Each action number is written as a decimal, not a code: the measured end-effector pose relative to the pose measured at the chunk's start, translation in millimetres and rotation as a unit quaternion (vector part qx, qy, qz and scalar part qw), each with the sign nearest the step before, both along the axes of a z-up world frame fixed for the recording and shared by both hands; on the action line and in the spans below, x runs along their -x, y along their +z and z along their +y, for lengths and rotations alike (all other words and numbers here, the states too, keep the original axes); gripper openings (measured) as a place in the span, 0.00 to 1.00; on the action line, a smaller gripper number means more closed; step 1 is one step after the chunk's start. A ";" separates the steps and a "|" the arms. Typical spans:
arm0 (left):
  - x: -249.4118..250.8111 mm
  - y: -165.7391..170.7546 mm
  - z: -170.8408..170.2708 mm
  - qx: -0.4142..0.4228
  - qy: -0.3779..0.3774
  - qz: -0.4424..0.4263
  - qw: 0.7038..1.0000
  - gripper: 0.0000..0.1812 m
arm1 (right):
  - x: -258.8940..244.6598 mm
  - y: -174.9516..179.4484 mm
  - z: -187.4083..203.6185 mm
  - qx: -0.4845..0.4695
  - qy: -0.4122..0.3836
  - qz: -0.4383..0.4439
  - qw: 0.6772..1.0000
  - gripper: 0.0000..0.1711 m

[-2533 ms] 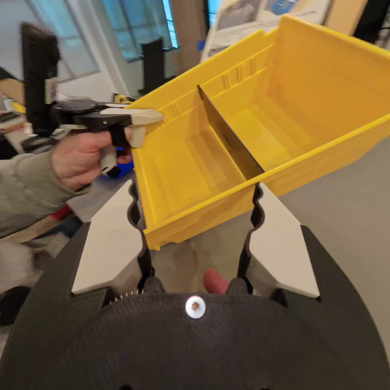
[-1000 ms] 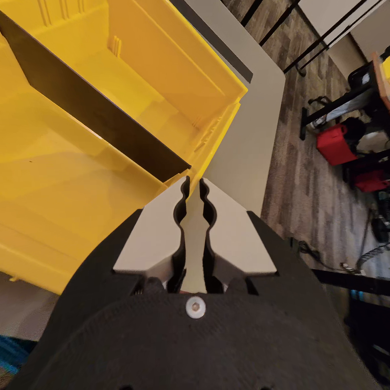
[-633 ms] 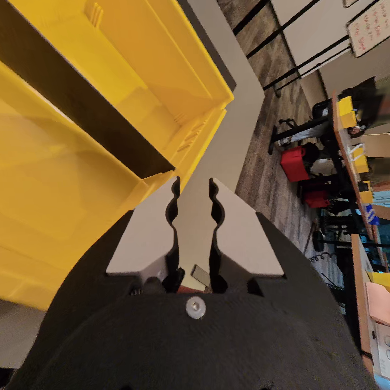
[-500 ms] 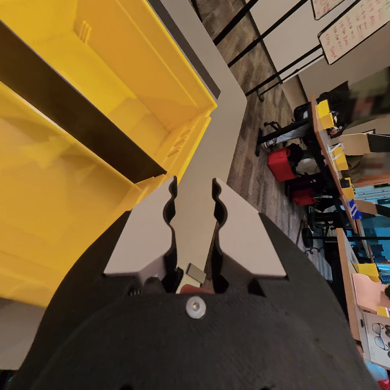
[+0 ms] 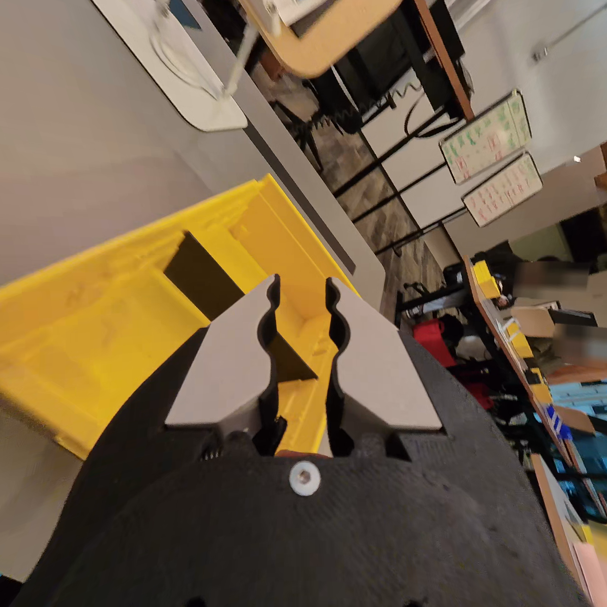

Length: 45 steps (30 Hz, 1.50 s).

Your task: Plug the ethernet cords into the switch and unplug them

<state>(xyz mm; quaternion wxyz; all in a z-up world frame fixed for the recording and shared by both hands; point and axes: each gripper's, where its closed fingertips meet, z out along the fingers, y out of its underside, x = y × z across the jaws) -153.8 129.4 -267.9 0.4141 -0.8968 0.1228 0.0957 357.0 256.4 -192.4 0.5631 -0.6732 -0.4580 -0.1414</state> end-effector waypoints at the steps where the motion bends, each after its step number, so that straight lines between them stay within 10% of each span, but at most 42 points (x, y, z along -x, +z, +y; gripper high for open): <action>1: 5.0 -12.9 -0.3 0.012 0.014 0.004 1.000 0.35 | 11.9 0.7 -2.4 -0.002 0.013 -0.001 1.000 0.15; 9: 16.9 -54.3 11.3 0.006 0.087 0.049 0.995 0.04 | 80.1 -5.6 -26.1 0.007 0.090 0.000 0.996 0.14; 23: 30.5 -54.0 -34.1 -0.034 0.149 -0.016 0.988 0.03 | 103.5 -18.9 -34.6 0.026 0.126 0.027 0.991 0.14; 30: 18.2 -40.2 -43.2 -0.028 0.087 0.007 0.996 0.37 | 119.6 -11.3 -43.3 0.017 0.146 0.033 0.989 0.14; 39: 90.7 93.2 -25.6 -0.148 0.043 0.165 0.974 0.34 | 139.1 0.7 -47.7 0.010 0.163 0.037 0.986 0.14; 45: 187.4 102.0 34.1 -0.117 -0.007 0.362 0.925 0.43 | 160.0 8.9 -57.6 0.003 0.185 0.036 0.982 0.14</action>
